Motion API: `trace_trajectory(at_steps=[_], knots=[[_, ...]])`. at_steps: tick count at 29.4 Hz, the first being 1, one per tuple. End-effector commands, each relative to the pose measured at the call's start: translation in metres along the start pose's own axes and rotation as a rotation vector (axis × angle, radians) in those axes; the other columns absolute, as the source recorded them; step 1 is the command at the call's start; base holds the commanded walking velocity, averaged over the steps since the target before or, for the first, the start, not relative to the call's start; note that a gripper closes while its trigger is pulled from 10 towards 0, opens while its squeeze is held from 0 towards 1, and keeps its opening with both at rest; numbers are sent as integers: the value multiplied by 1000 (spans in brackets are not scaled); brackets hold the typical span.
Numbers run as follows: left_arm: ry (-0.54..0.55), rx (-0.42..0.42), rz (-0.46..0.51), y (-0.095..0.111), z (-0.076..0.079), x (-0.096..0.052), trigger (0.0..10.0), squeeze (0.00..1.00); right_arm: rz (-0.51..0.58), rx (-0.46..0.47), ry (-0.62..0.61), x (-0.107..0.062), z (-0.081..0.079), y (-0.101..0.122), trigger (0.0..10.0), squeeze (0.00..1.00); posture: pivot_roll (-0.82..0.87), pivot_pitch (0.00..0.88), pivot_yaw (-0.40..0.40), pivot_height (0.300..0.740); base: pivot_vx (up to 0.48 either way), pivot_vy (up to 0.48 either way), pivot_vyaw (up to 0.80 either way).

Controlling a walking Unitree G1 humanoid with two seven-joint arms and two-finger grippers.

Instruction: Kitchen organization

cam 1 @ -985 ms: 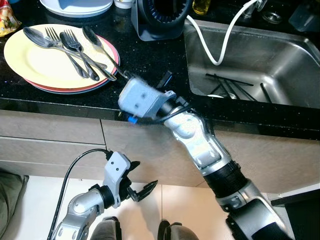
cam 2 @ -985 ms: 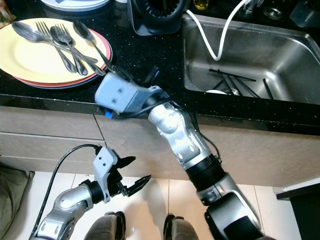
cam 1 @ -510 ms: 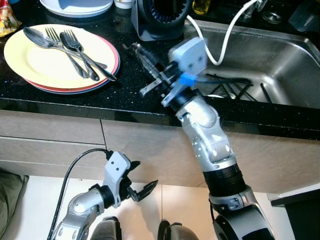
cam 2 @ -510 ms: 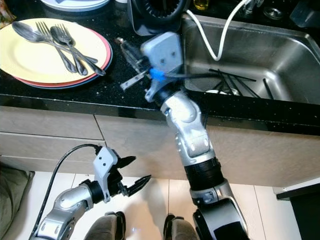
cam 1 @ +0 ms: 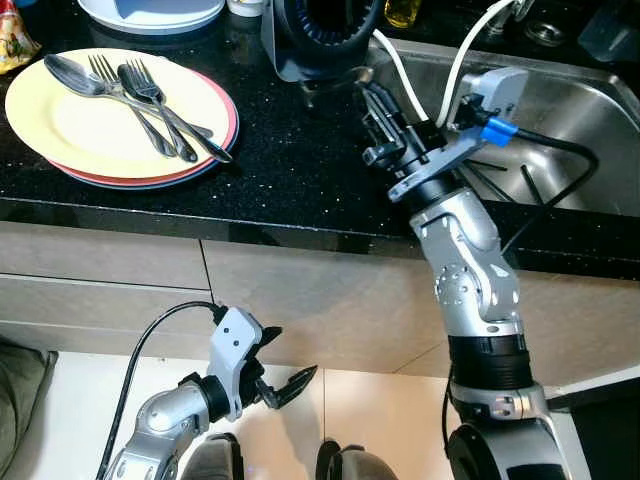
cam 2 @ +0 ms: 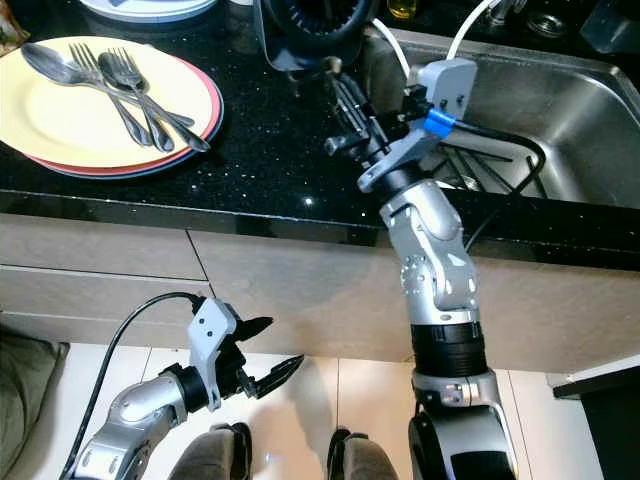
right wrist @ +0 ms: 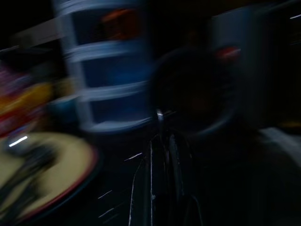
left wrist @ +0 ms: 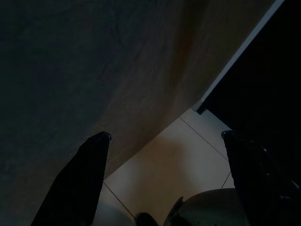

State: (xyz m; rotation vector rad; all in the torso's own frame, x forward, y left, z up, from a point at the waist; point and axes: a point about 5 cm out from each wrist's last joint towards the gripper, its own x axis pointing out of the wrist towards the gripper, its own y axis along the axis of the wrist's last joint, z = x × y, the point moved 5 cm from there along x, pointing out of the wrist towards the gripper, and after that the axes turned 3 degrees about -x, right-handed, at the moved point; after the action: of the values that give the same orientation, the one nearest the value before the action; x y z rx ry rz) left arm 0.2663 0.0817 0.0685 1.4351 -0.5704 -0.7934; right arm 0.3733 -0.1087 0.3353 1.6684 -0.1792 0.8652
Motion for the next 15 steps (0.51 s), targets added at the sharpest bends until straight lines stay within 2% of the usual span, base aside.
trace_trajectory(at_steps=[1,2,3,4,9,10,11,15], knots=[[-16,-14,-10,-5,5,-1,10000,0,57,-39,-103,-1,25,15,0,0,129,215,-75,740,0,0,0],[-17,-15,-10,-5,6,-1,10000,0,61,-42,-130,-1,32,18,0,0,127,215,-74,740,0,0,0],[-17,-15,-10,-5,6,-1,10000,0,61,-42,-130,-1,32,18,0,0,127,215,-74,740,0,0,0],[-21,-16,-11,-6,7,0,10000,0,63,-73,-165,-2,41,21,0,0,128,218,-74,740,0,0,0],[-22,-18,-12,-6,8,0,10000,0,56,-113,-205,-3,51,23,0,0,126,218,-73,740,0,0,0],[-22,-19,-14,-7,8,-1,10000,0,5,-199,-270,-8,68,18,0,0,126,218,-74,740,0,0,0],[-23,-18,-16,-7,8,-1,10000,0,-32,-242,-292,-10,73,12,0,0,127,218,-74,740,0,0,0],[-24,-17,-18,-7,8,-2,10000,0,-90,-304,-302,-13,77,0,0,0,126,220,-74,740,0,0,0]])
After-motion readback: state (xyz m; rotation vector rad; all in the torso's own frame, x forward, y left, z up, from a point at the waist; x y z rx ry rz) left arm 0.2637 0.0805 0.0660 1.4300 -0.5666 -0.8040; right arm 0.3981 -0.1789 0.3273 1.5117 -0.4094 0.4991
